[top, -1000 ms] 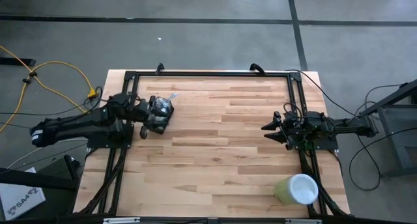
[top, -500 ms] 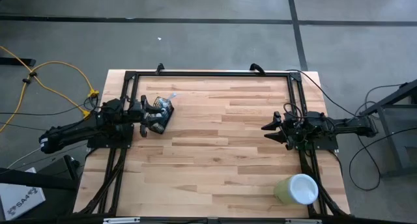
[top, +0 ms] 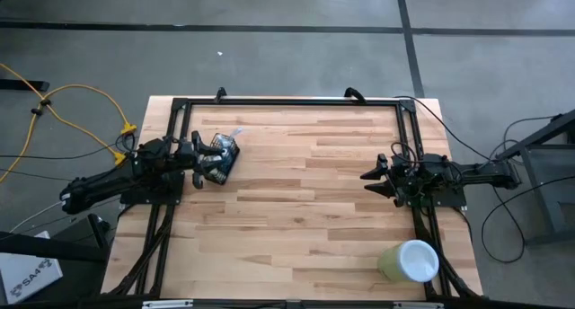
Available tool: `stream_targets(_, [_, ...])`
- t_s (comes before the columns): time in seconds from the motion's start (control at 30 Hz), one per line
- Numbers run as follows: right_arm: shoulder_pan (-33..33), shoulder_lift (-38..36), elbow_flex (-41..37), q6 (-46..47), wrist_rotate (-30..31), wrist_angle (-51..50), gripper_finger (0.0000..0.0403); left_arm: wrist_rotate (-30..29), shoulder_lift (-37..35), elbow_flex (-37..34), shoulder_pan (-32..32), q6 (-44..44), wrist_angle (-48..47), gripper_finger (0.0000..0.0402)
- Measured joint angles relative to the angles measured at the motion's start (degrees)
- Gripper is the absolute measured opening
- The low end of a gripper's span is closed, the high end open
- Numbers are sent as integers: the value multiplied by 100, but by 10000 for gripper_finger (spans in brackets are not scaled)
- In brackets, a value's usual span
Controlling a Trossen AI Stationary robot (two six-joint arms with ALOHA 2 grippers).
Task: Pick & Place toothbrushing station
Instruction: Return to Home Position
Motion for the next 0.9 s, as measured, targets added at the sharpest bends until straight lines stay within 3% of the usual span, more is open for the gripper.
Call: stream_targets(0.9, [1, 2, 0, 2, 0, -2, 184, 192, -36, -9, 2, -333, 1425, 154])
